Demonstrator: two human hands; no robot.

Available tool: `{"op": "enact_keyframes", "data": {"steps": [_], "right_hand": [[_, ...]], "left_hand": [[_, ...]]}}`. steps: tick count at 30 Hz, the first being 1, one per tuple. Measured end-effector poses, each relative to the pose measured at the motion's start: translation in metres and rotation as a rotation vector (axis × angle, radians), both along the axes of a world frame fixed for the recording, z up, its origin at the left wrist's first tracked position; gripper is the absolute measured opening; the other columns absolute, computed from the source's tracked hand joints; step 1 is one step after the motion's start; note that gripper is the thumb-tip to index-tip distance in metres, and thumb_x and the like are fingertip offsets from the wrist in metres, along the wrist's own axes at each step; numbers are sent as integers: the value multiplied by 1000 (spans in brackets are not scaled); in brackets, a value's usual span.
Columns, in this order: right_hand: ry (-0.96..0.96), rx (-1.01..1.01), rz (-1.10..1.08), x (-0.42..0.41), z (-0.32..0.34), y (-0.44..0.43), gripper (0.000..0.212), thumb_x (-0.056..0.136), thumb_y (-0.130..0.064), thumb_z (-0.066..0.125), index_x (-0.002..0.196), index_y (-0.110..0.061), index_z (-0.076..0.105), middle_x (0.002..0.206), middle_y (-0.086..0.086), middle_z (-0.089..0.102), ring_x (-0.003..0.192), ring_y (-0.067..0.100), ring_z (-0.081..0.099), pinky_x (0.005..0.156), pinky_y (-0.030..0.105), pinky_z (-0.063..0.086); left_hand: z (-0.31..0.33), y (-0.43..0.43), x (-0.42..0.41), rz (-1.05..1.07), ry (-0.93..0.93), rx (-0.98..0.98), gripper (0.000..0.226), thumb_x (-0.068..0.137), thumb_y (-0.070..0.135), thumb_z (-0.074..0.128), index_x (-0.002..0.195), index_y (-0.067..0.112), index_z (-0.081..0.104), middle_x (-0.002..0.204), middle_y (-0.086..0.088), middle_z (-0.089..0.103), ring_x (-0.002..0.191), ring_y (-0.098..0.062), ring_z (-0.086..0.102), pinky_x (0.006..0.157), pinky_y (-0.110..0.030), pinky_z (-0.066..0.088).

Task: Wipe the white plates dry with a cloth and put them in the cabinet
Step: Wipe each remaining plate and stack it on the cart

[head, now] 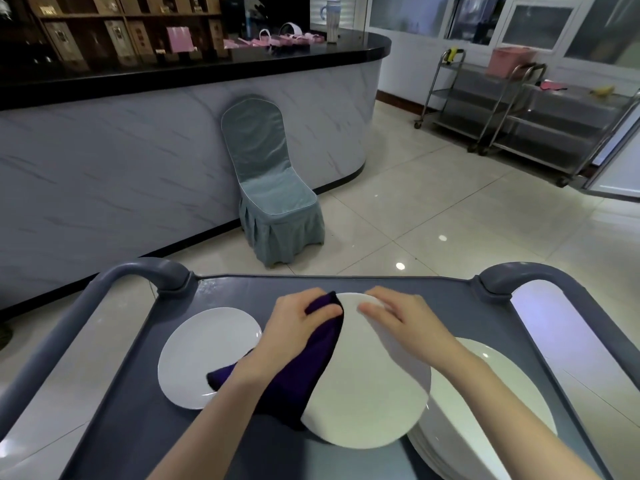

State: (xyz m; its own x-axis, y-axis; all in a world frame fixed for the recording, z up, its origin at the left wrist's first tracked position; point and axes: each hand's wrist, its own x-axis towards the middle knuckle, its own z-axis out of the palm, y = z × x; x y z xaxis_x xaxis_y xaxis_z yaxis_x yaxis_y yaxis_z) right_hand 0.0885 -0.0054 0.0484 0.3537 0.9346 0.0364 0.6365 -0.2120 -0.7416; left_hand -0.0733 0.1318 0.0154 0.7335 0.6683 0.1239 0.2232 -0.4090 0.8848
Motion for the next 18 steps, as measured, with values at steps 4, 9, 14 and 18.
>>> {"op": "enact_keyframes", "data": {"steps": [4,9,14,18], "right_hand": [[207,206,-230,5,-7,-8,13,98,-29,61,92,-27,73,85,-12,72,79,6,63,73,19,45],[293,252,-383,2,-11,-12,19,99,-27,58,94,-38,72,89,-21,73,83,-4,65,71,11,46],[57,114,-89,-6,-9,-8,13,100,-32,58,94,-34,69,89,-21,70,84,-2,63,71,8,42],[123,168,-95,-6,-9,-10,13,98,-29,61,91,-30,72,91,-19,72,85,-1,64,74,9,43]], "left_hand": [[-10,-7,-11,104,-139,-153,13,97,28,59,88,32,68,86,13,72,83,-4,65,72,-11,47],[-19,-8,-16,238,-96,-260,19,99,31,54,86,27,67,85,10,72,80,-7,66,71,-17,51],[3,-1,-5,-45,14,-61,27,94,29,63,69,40,61,70,16,65,64,4,56,63,-9,41],[0,-5,-5,-32,-18,-101,17,94,31,62,78,31,66,78,9,70,74,-8,62,69,-18,47]]}}
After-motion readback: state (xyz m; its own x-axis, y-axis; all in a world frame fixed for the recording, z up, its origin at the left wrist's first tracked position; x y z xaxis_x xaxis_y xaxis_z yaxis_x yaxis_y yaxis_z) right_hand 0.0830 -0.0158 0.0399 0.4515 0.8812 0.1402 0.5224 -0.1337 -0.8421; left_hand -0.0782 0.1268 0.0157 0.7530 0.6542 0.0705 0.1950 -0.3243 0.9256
